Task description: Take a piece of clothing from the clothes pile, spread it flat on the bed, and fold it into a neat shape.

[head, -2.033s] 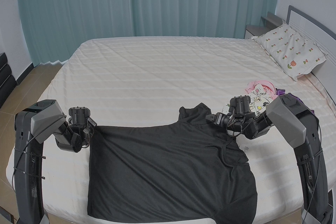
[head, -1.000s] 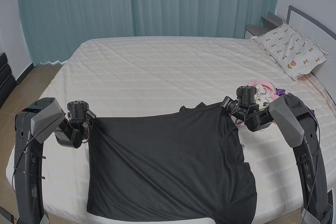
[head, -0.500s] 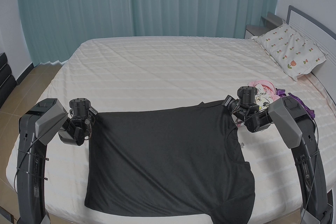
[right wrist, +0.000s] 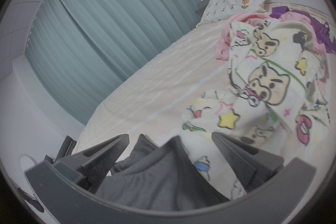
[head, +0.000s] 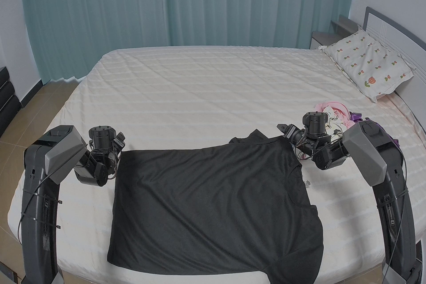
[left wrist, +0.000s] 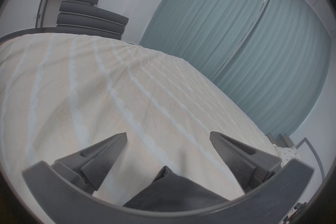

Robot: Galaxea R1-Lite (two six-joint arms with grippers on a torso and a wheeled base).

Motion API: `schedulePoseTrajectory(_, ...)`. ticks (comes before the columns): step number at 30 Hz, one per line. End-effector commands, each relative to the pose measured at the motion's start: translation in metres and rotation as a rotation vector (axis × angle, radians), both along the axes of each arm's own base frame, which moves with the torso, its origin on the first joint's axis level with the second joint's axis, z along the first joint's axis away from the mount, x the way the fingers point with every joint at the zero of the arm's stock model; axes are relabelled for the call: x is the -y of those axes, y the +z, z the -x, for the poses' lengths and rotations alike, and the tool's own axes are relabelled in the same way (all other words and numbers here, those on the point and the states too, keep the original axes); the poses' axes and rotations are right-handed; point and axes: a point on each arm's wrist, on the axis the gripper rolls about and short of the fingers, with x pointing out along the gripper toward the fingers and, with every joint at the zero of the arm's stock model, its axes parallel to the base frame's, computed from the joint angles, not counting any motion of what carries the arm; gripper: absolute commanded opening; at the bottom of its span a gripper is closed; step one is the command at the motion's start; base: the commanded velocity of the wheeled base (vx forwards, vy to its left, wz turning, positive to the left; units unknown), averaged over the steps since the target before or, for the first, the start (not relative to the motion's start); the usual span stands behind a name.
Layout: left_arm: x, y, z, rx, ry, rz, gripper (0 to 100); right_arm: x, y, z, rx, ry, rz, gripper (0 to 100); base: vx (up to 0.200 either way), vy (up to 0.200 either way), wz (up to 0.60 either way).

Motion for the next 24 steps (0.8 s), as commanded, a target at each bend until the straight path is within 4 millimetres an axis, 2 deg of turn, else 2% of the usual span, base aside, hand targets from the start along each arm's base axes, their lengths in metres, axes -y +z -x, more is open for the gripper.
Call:
schedulePoseTrajectory(1, -0.003, 0.027, 0.022, -0.007, 0.001, 0.014, 100, 0.008, 0.033, 0.026, -0.029, 0.005, 0.0, 100, 0.0, 0.0, 0.0)
schedulePoseTrajectory(2, -0.002, 0.039, 0.032, 0.002, -0.008, 0.02, 100, 0.008, 0.037, 0.041, -0.064, 0.011, 0.004, 100, 0.0, 0.0, 0.0)
schedulePoseTrajectory(5, 0.002, 0.058, 0.054, 0.02, -0.052, 0.033, 100, 0.012, 0.044, 0.071, -0.122, 0.023, 0.01, 100, 0.0, 0.0, 0.0)
schedulePoseTrajectory(7, 0.004, 0.063, 0.062, 0.018, -0.075, 0.039, 100, 0.013, 0.045, 0.083, -0.147, 0.026, 0.012, 100, 0.0, 0.0, 0.0)
schedulePoseTrajectory(9, 0.01, 0.068, 0.078, -0.005, -0.123, 0.055, 100, 0.018, 0.045, 0.112, -0.195, 0.035, 0.015, 100, 0.0, 0.0, 0.0)
schedulePoseTrajectory(11, 0.014, 0.067, 0.09, -0.04, -0.137, 0.057, 100, 0.022, 0.046, 0.131, -0.211, 0.033, 0.01, 100, 0.0, 0.0, 0.0)
schedulePoseTrajectory(15, 0.019, 0.058, 0.127, -0.138, -0.16, 0.06, 100, 0.026, 0.049, 0.173, -0.222, 0.039, 0.01, 100, -0.2, 0.0, 0.0)
schedulePoseTrajectory(19, 0.031, 0.05, 0.172, -0.245, -0.245, 0.091, 100, 0.031, 0.046, 0.214, -0.246, 0.05, 0.007, 100, -0.2, 0.0, 0.0)
schedulePoseTrajectory(24, 0.048, 0.036, 0.217, -0.337, -0.316, 0.1, 100, 0.034, 0.034, 0.246, -0.293, 0.048, -0.023, 100, -0.2, 0.0, 0.0)
